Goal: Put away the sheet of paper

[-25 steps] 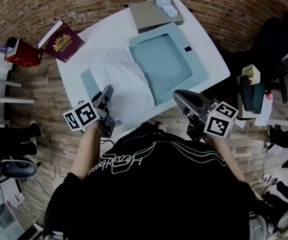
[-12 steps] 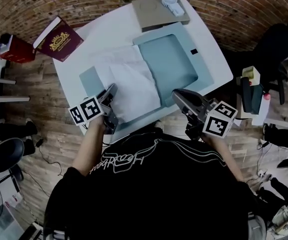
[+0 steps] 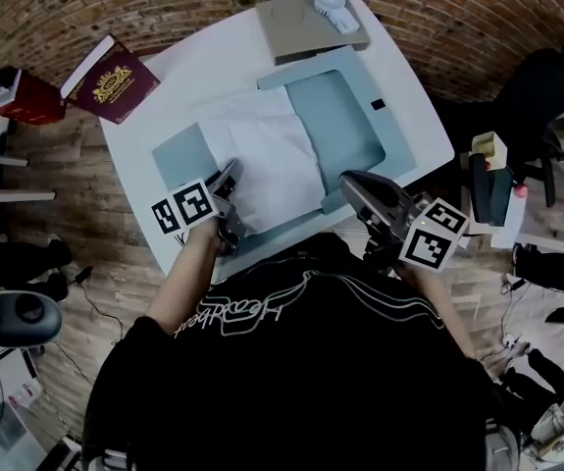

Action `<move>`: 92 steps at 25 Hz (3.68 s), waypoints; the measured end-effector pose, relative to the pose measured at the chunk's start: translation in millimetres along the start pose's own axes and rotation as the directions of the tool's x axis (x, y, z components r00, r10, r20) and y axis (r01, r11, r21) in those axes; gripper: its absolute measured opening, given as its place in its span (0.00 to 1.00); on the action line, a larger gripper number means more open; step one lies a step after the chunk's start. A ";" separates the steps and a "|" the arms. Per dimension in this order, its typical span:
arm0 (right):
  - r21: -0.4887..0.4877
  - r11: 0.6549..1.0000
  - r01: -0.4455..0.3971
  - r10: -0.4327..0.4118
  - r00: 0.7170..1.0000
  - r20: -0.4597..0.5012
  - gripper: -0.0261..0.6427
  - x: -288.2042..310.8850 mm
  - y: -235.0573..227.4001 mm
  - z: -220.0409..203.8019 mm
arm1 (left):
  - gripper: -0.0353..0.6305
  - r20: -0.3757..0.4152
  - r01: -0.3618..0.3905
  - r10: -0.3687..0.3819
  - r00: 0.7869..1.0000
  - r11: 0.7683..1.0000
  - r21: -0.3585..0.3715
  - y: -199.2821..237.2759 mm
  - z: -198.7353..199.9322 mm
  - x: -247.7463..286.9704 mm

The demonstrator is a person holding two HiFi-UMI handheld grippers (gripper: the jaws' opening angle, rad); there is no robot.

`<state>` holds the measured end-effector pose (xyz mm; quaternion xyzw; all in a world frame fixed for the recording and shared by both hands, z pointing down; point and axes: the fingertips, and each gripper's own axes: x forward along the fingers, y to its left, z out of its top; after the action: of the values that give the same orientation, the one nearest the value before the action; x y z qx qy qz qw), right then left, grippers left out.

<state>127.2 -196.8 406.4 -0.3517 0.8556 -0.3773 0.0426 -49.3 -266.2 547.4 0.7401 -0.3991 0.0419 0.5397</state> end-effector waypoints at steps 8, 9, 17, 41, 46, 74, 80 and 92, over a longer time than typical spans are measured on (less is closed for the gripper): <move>-0.003 0.995 -0.100 0.100 0.995 -0.030 0.04 -9.5 -25.3 31.2 | 0.10 0.045 -0.070 0.071 0.996 0.997 -0.030 -19.2 -8.0 25.5; -0.005 0.993 -0.114 0.114 0.993 -0.038 0.04 -10.4 -28.8 35.6 | 0.10 0.050 -0.081 0.083 0.995 0.996 -0.036 -20.9 -9.3 28.2; -0.021 0.983 -0.181 0.178 0.980 -0.090 0.04 -23.4 -62.9 61.8 | 0.10 0.082 -0.124 0.130 0.988 0.990 -0.068 -41.7 -20.9 65.7; -0.084 0.951 -0.297 0.285 0.949 -0.137 0.04 -31.6 -99.4 105.7 | 0.10 0.053 -0.183 0.185 0.981 0.982 -0.040 -62.5 -36.8 137.6; -0.067 0.949 -0.308 0.297 0.945 -0.138 0.04 -29.7 -102.2 102.5 | 0.10 0.052 -0.200 0.201 0.978 0.980 -0.020 -66.6 -34.8 144.4; -0.130 0.918 -0.374 0.347 0.919 -0.189 0.04 -20.3 -26.9 67.0 | 0.18 0.343 -0.160 0.084 0.935 0.967 0.198 -124.6 3.3 -3.4; -0.156 0.887 -0.435 0.399 0.891 -0.218 0.04 -19.0 20.9 49.4 | 0.12 0.206 0.059 -0.150 0.967 0.919 0.390 -201.8 -22.1 -41.7; -0.209 0.858 -0.469 0.420 0.876 -0.239 0.04 -34.3 54.7 23.4 | 0.12 0.197 0.132 -0.249 0.948 0.874 0.468 -235.0 -48.8 -81.0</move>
<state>129.6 -163.8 346.2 -0.1100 0.9559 -0.2723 0.0025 63.3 -158.1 347.8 0.8797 -0.3682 -0.0147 0.3006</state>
